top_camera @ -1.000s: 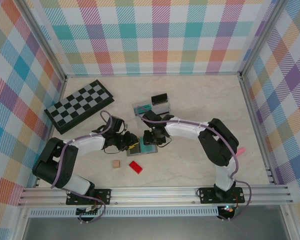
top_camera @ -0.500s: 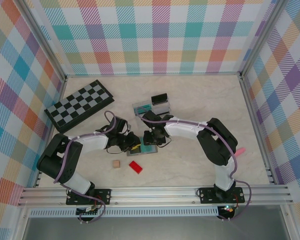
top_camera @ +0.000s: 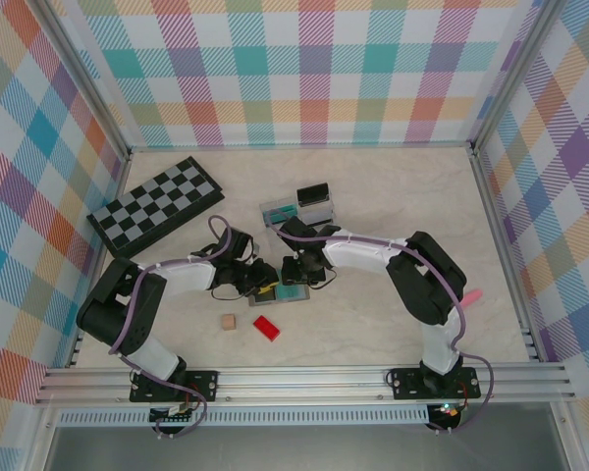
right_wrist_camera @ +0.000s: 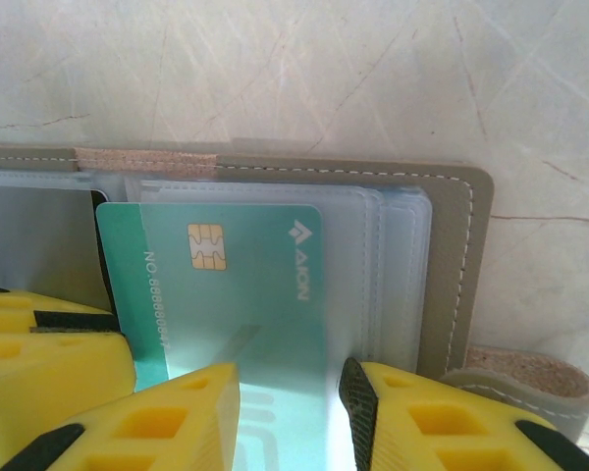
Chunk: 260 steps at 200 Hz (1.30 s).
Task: Take the credit cards out of the card holder
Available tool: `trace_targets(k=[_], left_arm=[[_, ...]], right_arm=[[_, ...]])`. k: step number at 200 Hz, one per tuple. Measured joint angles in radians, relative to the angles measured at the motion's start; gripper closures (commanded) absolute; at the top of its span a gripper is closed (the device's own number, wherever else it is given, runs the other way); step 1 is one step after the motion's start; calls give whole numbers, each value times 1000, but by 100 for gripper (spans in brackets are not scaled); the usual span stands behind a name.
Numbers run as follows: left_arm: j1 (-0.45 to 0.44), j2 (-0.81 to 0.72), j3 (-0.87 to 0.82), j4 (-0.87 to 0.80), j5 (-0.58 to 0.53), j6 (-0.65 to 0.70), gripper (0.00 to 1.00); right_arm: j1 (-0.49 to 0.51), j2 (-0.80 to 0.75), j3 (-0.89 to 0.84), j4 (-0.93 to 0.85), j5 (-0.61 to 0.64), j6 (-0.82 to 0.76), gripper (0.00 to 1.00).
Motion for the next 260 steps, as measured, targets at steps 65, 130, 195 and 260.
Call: trace_targets(k=[65, 130, 195, 260], left_arm=[[0, 17, 0, 27, 24, 1, 83], [0, 23, 0, 50, 43, 2, 93], [2, 10, 0, 32, 33, 37, 100], [18, -82, -2, -74, -18, 93, 100]], right_arm=[[-5, 1, 0, 2, -18, 0, 65], [-6, 3, 0, 3, -22, 0, 65], [-11, 3, 0, 3, -26, 1, 65], [-21, 3, -1, 4, -30, 5, 65]])
